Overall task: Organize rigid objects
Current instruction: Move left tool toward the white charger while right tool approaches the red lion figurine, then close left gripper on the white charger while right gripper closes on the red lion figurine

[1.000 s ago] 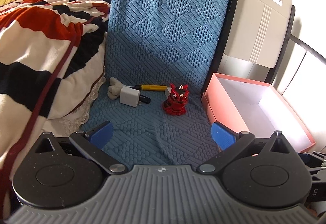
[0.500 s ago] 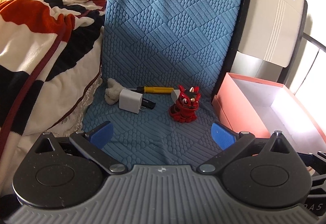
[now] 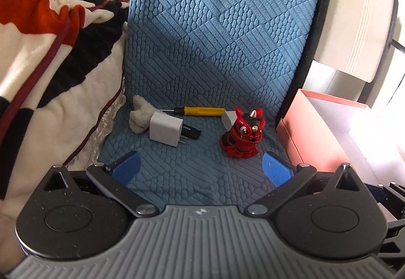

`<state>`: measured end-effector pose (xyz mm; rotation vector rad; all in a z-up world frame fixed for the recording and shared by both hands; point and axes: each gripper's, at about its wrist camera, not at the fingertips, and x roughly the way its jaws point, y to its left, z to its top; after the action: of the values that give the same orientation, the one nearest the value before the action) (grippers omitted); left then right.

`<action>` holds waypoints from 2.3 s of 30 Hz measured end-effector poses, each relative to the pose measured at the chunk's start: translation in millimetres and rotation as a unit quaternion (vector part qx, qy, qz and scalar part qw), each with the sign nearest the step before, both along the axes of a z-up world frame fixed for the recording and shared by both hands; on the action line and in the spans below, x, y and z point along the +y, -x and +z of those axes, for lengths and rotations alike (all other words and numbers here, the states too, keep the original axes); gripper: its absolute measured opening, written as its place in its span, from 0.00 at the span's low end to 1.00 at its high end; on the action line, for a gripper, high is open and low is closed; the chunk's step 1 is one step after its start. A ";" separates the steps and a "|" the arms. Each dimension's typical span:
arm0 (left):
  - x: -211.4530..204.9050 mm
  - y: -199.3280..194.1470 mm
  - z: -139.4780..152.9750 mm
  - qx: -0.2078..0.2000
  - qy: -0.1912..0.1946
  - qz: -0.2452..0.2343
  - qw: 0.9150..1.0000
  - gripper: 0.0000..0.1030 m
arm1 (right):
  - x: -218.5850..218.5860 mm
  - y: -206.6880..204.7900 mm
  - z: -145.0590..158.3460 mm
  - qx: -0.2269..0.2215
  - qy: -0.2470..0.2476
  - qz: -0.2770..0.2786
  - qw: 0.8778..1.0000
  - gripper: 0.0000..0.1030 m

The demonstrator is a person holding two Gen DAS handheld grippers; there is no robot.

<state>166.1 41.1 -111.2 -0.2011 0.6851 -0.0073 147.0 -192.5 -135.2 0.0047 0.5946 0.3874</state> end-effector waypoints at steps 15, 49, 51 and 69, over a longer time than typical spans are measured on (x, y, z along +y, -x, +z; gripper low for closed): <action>16.8 -59.7 -19.9 0.021 0.004 0.005 1.000 0.98 | 19.9 -52.0 -15.2 0.007 0.012 0.006 1.000 0.74; 48.5 -170.8 -78.5 0.125 0.000 -0.001 0.992 0.62 | 55.0 -177.7 -52.7 0.037 0.032 -0.005 0.999 0.63; 48.2 -172.8 -81.2 0.126 0.004 -0.003 0.992 0.60 | 53.5 -177.6 -54.2 0.038 0.026 -0.005 0.999 0.62; 54.9 -137.3 -69.7 0.121 0.014 0.012 0.992 0.59 | 47.5 -149.4 -41.5 0.019 0.046 -0.011 0.999 0.61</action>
<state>303.4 96.0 -180.8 -0.2392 0.9245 0.0310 296.4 -144.9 -176.7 -0.0707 0.6489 0.3395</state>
